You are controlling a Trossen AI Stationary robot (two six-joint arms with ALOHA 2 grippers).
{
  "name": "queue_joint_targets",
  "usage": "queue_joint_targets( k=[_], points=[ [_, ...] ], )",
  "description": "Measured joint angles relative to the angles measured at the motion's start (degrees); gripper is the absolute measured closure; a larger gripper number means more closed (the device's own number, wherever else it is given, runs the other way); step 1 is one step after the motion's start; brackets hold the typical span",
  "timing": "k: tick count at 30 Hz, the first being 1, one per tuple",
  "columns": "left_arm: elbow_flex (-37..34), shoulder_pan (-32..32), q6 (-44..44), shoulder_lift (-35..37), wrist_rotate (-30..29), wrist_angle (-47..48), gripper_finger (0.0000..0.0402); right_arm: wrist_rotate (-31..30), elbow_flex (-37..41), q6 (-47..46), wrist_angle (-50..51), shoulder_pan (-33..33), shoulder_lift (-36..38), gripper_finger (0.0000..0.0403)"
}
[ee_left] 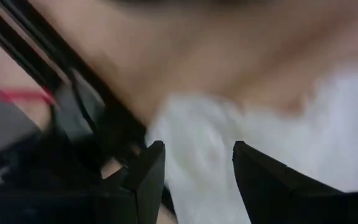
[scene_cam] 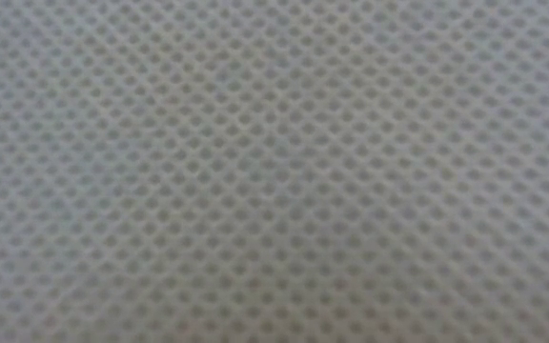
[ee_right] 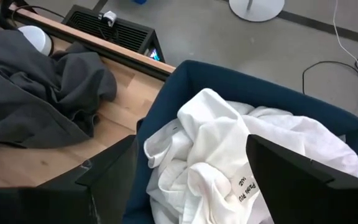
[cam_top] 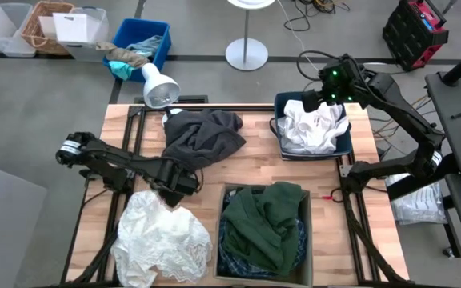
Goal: Sort clothes
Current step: Put the gray shorts into the brown laundry organizer
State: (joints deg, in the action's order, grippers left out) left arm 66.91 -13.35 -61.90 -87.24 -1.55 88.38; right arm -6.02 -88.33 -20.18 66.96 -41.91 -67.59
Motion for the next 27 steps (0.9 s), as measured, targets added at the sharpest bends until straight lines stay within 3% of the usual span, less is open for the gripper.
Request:
queue_joint_targets(
  k=[4, 8, 16, 20, 27],
  points=[
    [-1.2, 2.0, 0.0, 0.0, -13.7, -3.7, 0.0233, 0.0, 0.0, 0.2, -0.3, 0.0, 0.0, 0.0117],
    [-1.6, 5.0, 2.5, 0.0, -20.6, -9.0, 0.0233, 0.0, 0.0, 0.0, -0.3, 0.0, -0.5, 0.0114],
    [-5.4, 12.7, 4.0, -0.2, -22.1, -16.1, 0.0233, 0.0, 0.1, -0.2, -0.3, 0.0, -2.0, 0.0099],
    [-6.5, 15.2, 5.3, -0.3, -27.2, -16.6, 0.0233, 0.0, 0.1, -0.2, -0.3, 0.0, -2.6, 0.0097],
    [-7.4, 18.9, 14.5, -0.3, -28.7, -26.0, 0.0233, 0.0, 0.1, -0.2, -0.3, 0.0, -3.7, 0.0104]
  ],
)
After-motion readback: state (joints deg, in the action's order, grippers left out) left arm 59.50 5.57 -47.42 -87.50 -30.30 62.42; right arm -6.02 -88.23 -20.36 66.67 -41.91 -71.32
